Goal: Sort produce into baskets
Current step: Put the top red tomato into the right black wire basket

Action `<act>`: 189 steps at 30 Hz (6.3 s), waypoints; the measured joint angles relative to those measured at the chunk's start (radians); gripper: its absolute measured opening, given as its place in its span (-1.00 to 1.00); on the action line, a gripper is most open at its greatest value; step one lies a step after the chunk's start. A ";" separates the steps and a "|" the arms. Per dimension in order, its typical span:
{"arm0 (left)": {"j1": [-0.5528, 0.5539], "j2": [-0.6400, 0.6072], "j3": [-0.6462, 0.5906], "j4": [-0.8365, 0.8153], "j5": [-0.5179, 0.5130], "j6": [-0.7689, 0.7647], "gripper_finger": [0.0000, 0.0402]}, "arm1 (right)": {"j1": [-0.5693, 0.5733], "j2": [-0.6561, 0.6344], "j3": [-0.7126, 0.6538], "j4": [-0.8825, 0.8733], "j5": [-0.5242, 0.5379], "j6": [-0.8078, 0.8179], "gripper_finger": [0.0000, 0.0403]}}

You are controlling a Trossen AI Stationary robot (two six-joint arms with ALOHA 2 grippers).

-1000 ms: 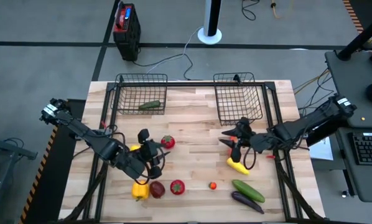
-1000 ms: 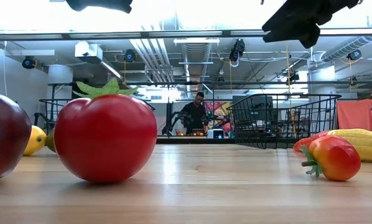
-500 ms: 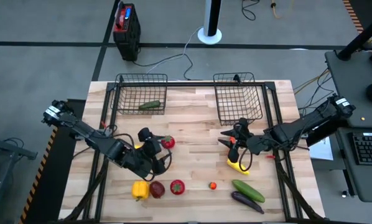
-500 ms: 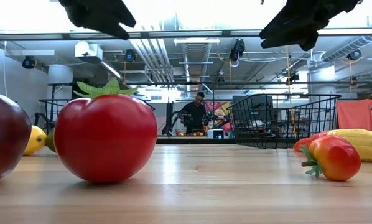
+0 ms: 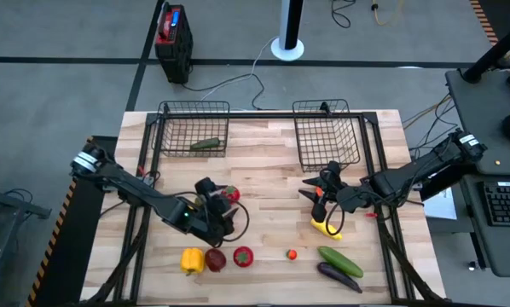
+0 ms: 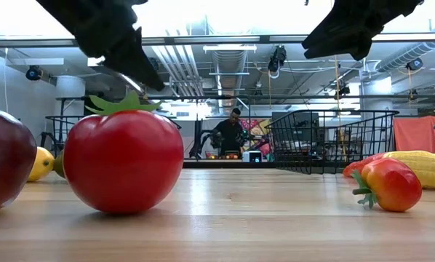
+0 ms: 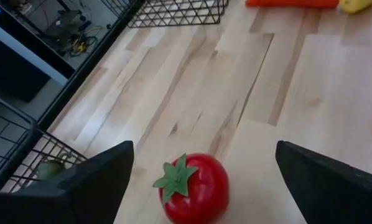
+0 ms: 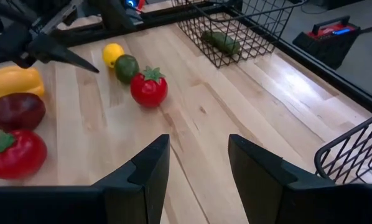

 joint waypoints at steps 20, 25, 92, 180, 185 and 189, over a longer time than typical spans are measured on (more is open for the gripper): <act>0.060 -0.171 -0.482 0.696 0.122 0.118 0.79 | 0.000 -0.001 -0.004 0.002 0.043 -0.008 -0.22; 0.089 -0.154 -0.522 0.771 0.121 0.143 0.79 | 0.000 -0.001 -0.005 0.003 0.050 -0.004 -0.22; 0.185 -0.017 -0.401 0.851 0.254 0.241 0.56 | 0.002 0.003 -0.005 0.003 0.076 -0.035 -0.22; 0.257 -0.120 -0.336 1.135 0.969 0.313 0.80 | 0.063 0.655 0.579 0.180 -0.051 -1.273 0.25; 0.263 -0.141 -0.336 1.073 0.967 0.336 0.80 | 0.060 0.650 0.579 0.166 -0.010 -1.263 0.25; 0.270 -0.190 -0.336 0.972 0.922 0.345 0.80 | 0.060 0.634 0.579 0.140 0.034 -1.256 0.25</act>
